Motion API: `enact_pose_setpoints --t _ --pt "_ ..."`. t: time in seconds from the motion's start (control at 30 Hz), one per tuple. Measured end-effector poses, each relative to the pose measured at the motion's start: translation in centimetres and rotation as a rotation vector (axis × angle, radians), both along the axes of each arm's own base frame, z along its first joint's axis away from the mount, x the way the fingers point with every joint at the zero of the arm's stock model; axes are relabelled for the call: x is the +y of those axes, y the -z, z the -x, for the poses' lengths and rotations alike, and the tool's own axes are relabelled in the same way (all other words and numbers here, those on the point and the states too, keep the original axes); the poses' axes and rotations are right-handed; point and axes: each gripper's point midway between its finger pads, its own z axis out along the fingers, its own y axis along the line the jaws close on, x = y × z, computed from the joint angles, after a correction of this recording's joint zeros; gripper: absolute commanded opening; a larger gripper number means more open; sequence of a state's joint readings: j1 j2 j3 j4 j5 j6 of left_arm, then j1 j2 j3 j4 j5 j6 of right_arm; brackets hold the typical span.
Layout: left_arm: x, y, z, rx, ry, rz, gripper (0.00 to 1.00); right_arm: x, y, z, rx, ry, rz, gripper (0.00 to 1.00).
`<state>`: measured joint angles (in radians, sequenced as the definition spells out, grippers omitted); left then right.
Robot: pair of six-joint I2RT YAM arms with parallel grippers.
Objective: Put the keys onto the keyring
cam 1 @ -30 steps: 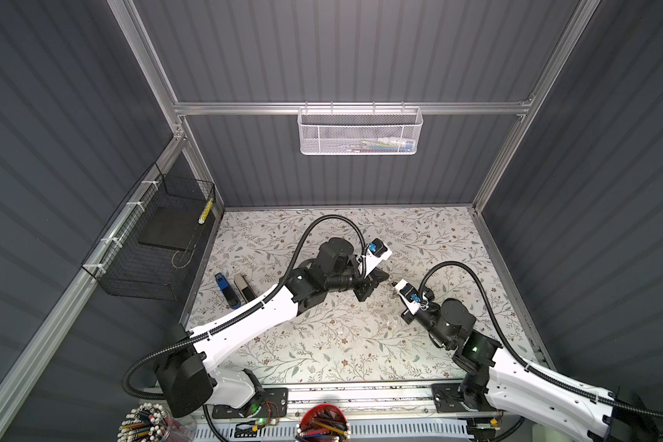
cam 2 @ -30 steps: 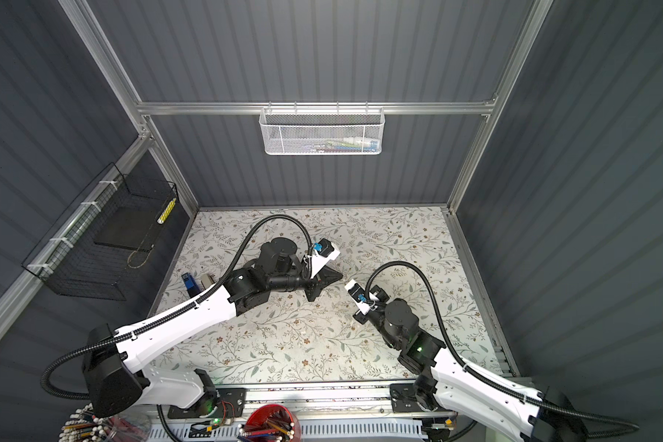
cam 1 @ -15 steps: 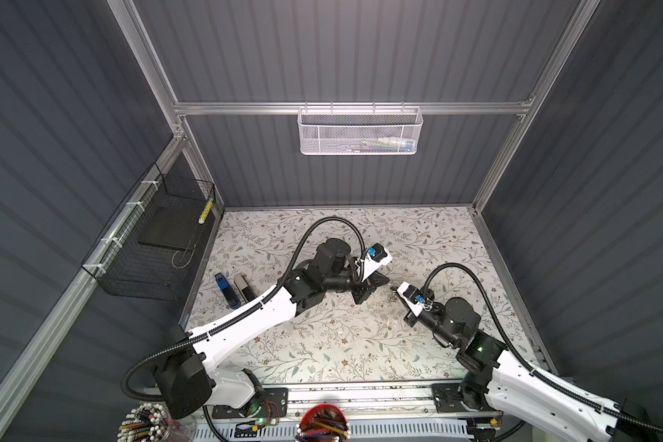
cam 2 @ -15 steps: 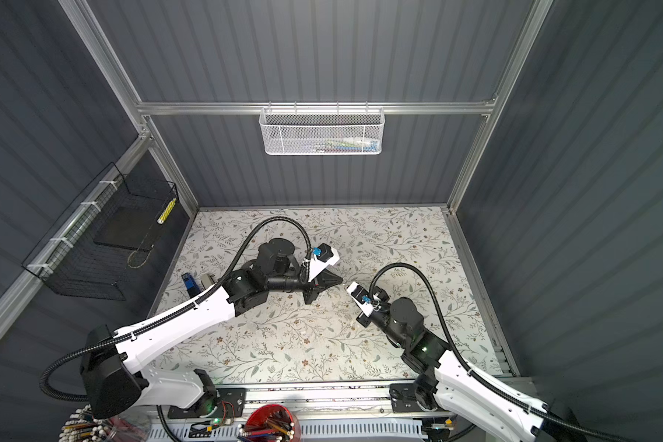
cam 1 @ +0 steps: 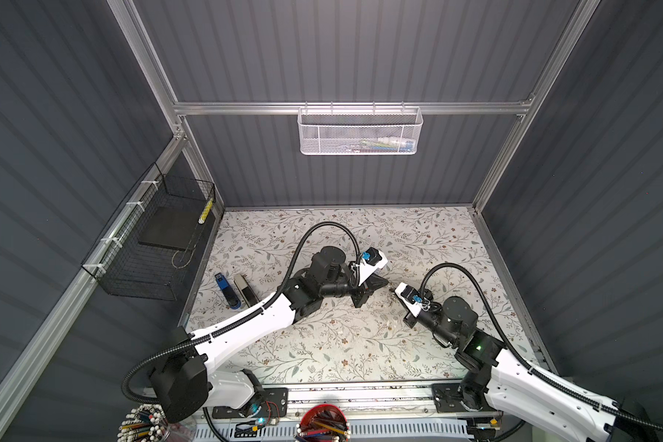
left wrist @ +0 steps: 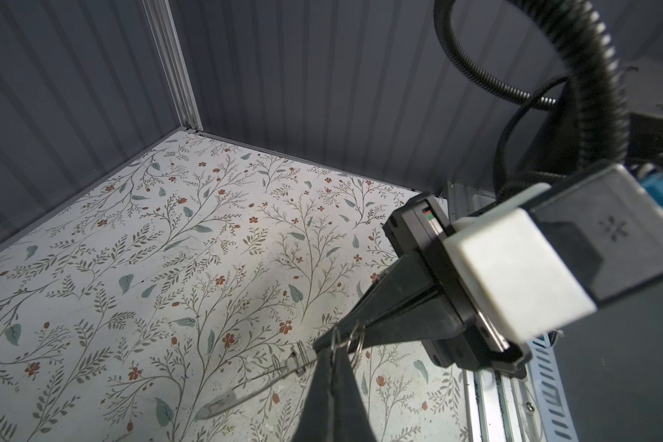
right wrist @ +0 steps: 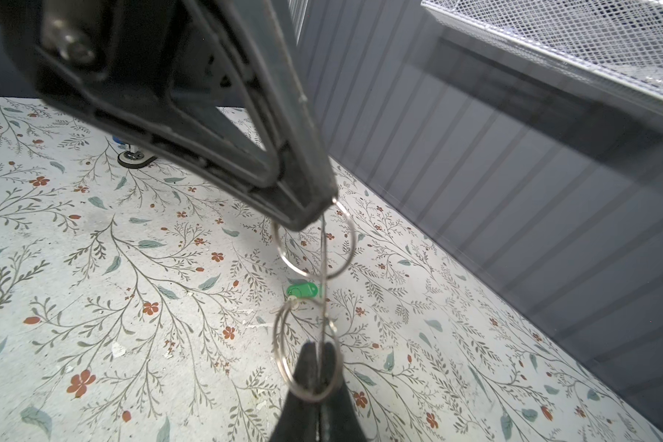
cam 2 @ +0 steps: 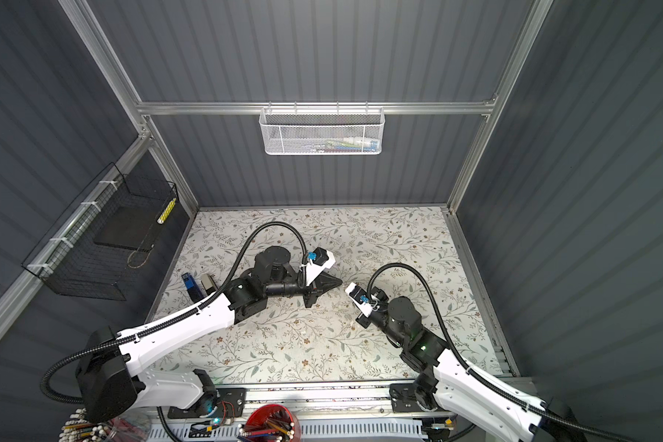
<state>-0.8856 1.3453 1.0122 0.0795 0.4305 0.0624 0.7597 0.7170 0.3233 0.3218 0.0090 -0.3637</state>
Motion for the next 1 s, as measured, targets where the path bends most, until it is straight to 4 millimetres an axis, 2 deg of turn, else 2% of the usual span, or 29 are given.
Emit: enact_pose_setpoints --t 0.17,0.57,1.0 --pt "-0.2 -0.7 -0.2 0.022 -0.008 0.042 0.0 -0.2 -0.7 -0.2 -0.024 0.014 -0.007 0.0" --pt "0.6 -0.7 -1.0 0.154 -0.003 0.15 0.0 0.0 -0.9 0.0 -0.035 -0.006 -0.003 0.0" --pt "0.6 -1.5 -1.3 0.178 -0.004 0.087 0.0 -0.7 -1.9 -0.5 -0.033 0.04 0.088 0.0"
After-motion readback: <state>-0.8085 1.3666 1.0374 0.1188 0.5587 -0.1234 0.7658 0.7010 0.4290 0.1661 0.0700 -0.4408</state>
